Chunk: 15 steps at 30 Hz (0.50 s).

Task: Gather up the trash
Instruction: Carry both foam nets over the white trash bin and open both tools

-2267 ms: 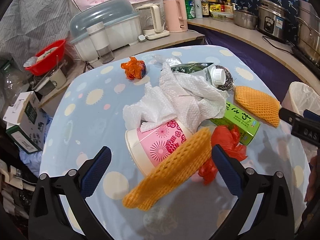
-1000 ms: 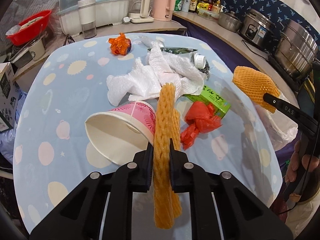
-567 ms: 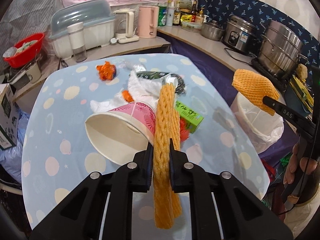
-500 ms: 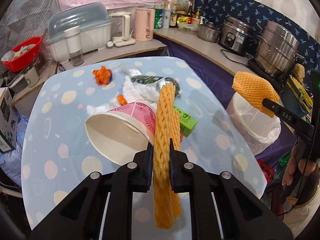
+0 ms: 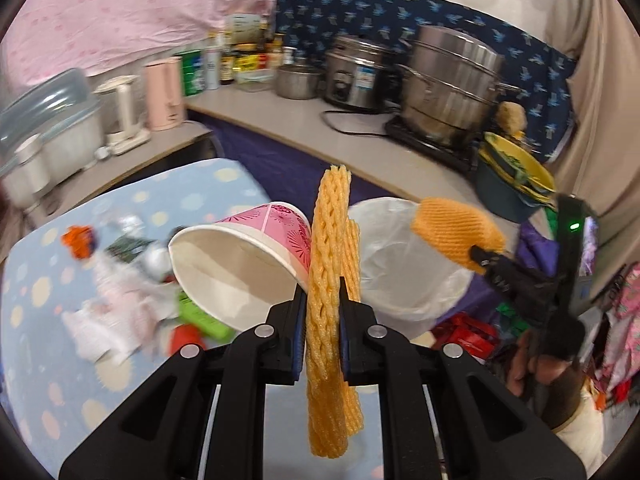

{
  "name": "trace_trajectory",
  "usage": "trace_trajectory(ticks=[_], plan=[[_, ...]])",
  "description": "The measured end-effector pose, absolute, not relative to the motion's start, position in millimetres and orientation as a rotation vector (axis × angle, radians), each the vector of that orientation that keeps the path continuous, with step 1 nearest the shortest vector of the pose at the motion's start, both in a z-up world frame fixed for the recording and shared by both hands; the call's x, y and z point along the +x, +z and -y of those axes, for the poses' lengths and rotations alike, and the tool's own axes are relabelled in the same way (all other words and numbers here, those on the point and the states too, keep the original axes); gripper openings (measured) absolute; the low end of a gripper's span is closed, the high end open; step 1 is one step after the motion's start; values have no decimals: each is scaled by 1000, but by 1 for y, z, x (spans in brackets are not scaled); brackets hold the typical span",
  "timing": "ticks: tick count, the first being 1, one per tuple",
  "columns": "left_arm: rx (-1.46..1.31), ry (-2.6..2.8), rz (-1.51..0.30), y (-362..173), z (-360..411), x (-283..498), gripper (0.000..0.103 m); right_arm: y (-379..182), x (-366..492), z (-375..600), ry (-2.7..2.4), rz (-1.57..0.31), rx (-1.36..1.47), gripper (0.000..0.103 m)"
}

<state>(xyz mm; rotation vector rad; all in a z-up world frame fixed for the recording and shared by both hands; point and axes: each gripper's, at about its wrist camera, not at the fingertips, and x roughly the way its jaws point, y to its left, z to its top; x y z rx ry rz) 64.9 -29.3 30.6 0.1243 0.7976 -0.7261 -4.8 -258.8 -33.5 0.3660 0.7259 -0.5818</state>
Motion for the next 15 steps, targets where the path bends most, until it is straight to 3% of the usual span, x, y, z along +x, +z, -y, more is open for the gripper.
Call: trace_trajectory(ticks=[15], plan=[[216,-865,-879,-28,165,98,13,-82,15,310,-617,-844,396,16]])
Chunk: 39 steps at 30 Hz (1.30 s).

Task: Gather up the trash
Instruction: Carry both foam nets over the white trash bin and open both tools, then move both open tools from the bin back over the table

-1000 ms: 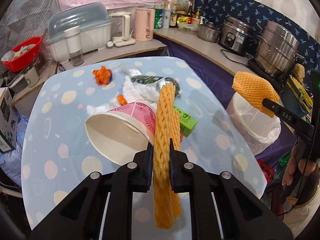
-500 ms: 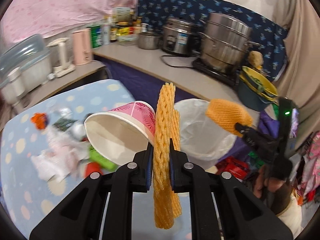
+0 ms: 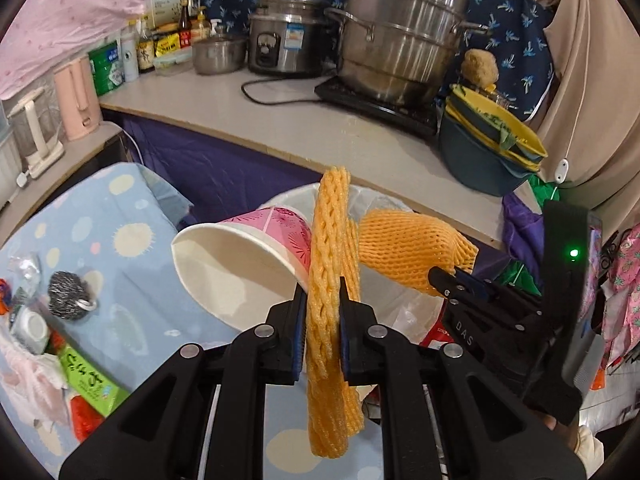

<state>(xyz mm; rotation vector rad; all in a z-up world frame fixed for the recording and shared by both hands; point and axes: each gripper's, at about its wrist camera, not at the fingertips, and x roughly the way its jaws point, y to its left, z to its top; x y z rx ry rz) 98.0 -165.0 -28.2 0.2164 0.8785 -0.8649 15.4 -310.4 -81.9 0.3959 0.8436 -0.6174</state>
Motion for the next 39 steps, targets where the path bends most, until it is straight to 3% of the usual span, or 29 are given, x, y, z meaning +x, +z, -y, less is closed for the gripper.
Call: trace_trajectory(ticks=[4,8,9,12,17,39], plan=[[250,-843,-894,-45,181,100,14,-88,26,314,-594,-856,415,17],[271,-810,-886,-54,190,102,16,-89,32,315,-585,-846,416,27],[270,-802,-888,-55,191,103,20,-88,33,315,-586,-841,416,33],[271,-772,-880,-56,191,104,49,-82,31,314,-588,-812,417,49],[254,-724,-837,-48,184,103,72,-70,21,318,-612,-778,424,58],[271,-701,-778,-31,165,72,75,-35,-24,298,-635,-697,404,66]])
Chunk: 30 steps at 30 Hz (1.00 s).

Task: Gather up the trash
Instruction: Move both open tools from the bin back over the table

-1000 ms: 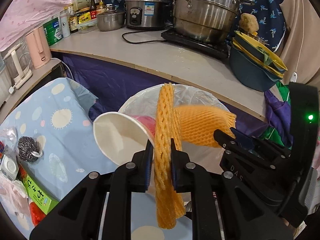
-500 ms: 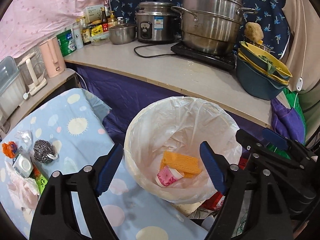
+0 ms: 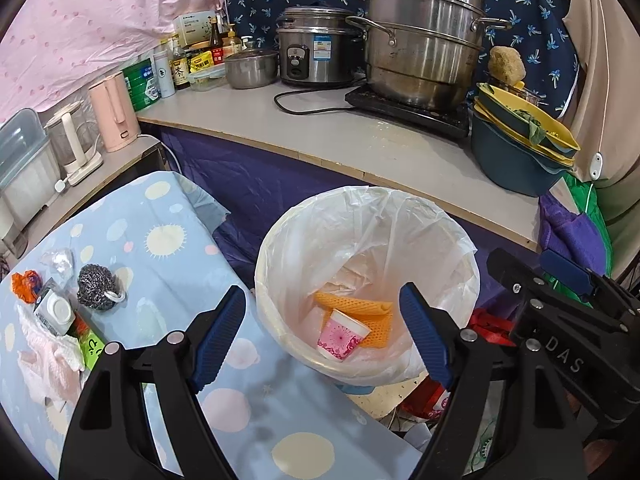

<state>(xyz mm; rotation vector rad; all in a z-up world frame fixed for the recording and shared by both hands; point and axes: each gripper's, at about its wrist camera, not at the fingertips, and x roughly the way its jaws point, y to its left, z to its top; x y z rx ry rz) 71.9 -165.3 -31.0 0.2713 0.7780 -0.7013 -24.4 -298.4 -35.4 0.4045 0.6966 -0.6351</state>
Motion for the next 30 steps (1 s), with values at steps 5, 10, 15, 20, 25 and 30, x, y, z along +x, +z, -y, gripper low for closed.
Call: trace_trajectory(ticks=[5,10,15,20,25,30], plan=[[267,-686,-775,-31,153,72,75,-38,-28,293,-631,-704,401,66],[251,-631,-793,-37,126,78,75,-45,-34,290,-641,-723,395,66],[213,-575,-822,-44,95,85,75,-53,-36,288,-635,-745,402,66],[202,-507,-827,-51,64,90,79,-61,-35,282,-622,-762,413,66],[194,-444,-833,-58,30,91,83,-68,-30,270,-591,-785,408,66],[174,-387,-849,-66,-2,94,86,-77,-23,253,-548,-814,405,66]])
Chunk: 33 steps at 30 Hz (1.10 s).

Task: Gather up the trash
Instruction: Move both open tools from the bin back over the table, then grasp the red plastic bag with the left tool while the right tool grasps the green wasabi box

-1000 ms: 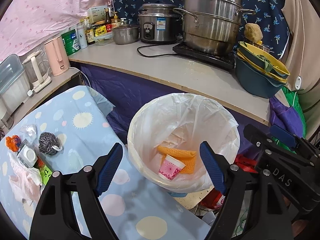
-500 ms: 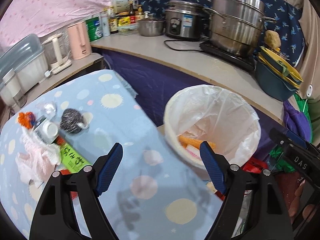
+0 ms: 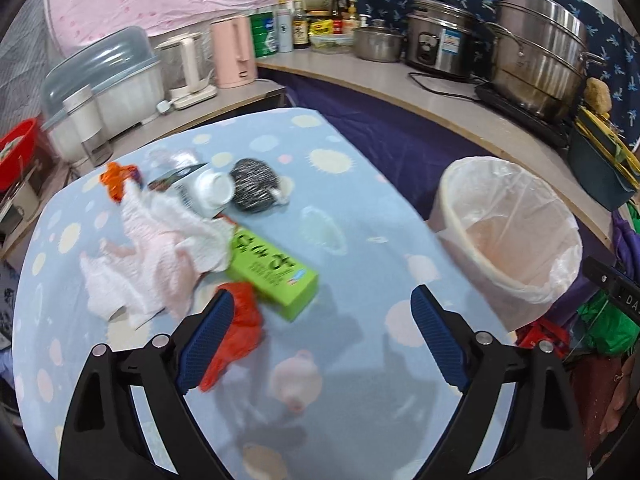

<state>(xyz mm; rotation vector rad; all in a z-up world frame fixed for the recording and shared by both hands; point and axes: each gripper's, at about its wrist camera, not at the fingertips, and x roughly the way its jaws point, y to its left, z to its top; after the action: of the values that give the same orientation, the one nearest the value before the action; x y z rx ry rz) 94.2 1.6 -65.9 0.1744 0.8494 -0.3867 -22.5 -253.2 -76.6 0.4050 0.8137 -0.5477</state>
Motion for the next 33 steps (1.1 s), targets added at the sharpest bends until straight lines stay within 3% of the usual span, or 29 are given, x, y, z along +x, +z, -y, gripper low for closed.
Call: trace_trajectory(ticks=[16,33], plan=[[77,-250,-948,-104,-101,102,88,-95,43,159,-295,-903,343,66],[-56,-289,-1015,-120,-122,129,89,-116,138,59,-30,-947,224,66]])
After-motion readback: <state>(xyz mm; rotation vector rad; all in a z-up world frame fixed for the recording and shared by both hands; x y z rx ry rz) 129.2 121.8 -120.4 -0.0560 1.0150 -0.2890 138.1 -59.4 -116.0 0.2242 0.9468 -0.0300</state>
